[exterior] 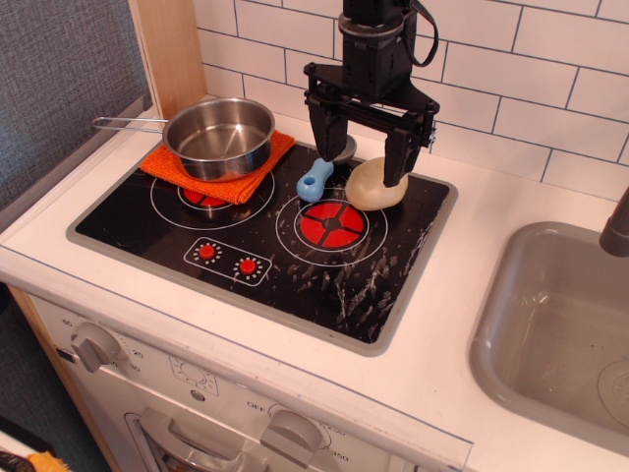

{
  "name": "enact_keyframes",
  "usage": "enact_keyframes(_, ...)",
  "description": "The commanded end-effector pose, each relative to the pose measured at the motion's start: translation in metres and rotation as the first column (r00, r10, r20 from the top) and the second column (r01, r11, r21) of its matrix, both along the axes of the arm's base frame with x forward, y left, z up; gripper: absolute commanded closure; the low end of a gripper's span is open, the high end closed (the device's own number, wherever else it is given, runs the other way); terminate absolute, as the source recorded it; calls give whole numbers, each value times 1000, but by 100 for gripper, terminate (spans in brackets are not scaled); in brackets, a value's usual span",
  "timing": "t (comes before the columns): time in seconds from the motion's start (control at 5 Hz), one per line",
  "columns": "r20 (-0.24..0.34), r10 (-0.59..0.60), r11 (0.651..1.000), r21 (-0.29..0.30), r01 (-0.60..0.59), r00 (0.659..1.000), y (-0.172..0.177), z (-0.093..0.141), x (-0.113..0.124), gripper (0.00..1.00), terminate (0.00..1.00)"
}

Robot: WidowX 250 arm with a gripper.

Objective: Move the potato to the right of the pot on the towel

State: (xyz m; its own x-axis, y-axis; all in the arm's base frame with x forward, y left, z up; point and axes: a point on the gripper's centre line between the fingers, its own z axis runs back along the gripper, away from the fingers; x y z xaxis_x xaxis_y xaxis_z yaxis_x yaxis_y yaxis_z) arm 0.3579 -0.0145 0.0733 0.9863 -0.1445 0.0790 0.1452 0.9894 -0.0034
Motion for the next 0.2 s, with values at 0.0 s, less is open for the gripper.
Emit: enact_keyframes(0.0,82,3,1000,-1,-3,997,5,30,-4,0,100)
